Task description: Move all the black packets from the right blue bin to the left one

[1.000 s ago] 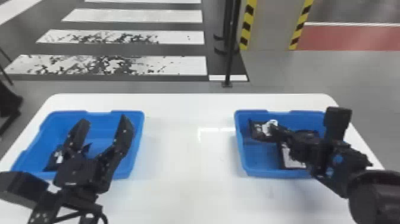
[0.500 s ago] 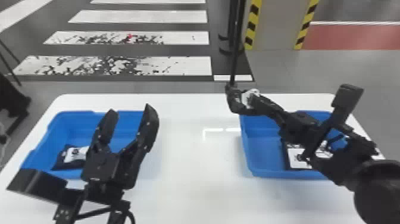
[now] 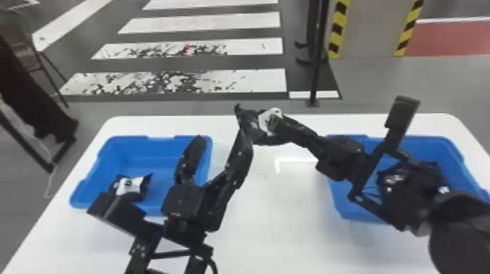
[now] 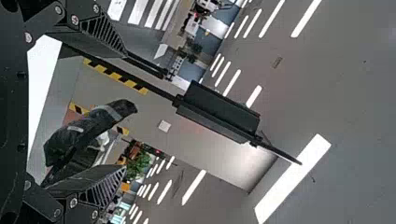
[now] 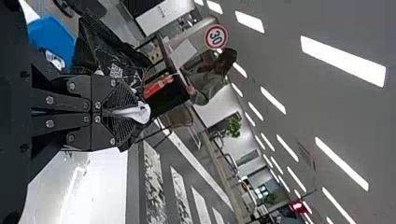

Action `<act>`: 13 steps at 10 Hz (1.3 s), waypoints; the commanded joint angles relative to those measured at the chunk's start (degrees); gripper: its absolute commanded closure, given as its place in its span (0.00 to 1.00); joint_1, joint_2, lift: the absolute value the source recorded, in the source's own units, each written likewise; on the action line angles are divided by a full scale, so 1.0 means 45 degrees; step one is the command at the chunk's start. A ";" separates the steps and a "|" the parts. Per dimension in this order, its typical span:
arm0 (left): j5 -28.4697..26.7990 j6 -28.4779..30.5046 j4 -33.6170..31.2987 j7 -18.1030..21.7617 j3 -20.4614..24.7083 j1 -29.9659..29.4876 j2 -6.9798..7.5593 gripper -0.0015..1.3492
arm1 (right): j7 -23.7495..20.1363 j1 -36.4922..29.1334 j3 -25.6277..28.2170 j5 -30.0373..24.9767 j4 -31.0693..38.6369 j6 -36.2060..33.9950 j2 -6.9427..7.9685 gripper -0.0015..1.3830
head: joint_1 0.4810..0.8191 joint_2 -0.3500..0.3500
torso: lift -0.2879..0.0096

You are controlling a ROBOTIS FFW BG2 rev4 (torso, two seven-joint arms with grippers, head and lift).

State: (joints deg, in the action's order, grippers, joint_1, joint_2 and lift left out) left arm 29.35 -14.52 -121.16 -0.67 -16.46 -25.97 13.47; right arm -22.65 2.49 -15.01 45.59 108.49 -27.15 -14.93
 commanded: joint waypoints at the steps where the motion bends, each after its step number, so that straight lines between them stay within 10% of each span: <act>1: -0.0301 -0.0023 0.0066 -0.0008 0.0255 -0.0103 -0.0083 0.16 | -0.0024 0.0011 -0.0371 0.0380 0.0218 0.0003 -0.0062 0.84 | 0.61 0.71 | 0.40; 5: -0.0275 0.0102 0.0066 -0.0008 0.0433 -0.0135 -0.0141 0.18 | -0.0063 0.0105 -0.1082 0.0989 0.0281 -0.0029 -0.0160 0.84 | 0.62 0.79 | 0.40; 7: -0.0123 0.0133 0.0066 -0.0008 0.0433 -0.0166 -0.0141 0.79 | -0.0063 0.0198 -0.1133 0.0989 0.0062 -0.0060 -0.0160 0.84 | 0.63 0.81 | 0.40; 8: 0.0029 0.0383 -0.0028 -0.0008 0.0433 -0.0166 -0.0141 0.89 | -0.0063 0.0230 -0.1133 0.0964 -0.0001 -0.0029 -0.0160 0.84 | 0.63 0.82 | 0.40; 13: 0.0613 0.0602 -0.0216 0.0207 0.0433 -0.0197 -0.0141 0.90 | -0.0102 0.1198 -0.1742 0.1091 -0.1532 0.0503 0.0055 0.74 | 0.63 0.80 | 0.40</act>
State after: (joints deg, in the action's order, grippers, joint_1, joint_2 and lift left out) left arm 31.90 -11.15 -122.09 0.27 -14.48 -26.86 12.87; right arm -23.16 7.12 -22.15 50.17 102.80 -25.13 -14.81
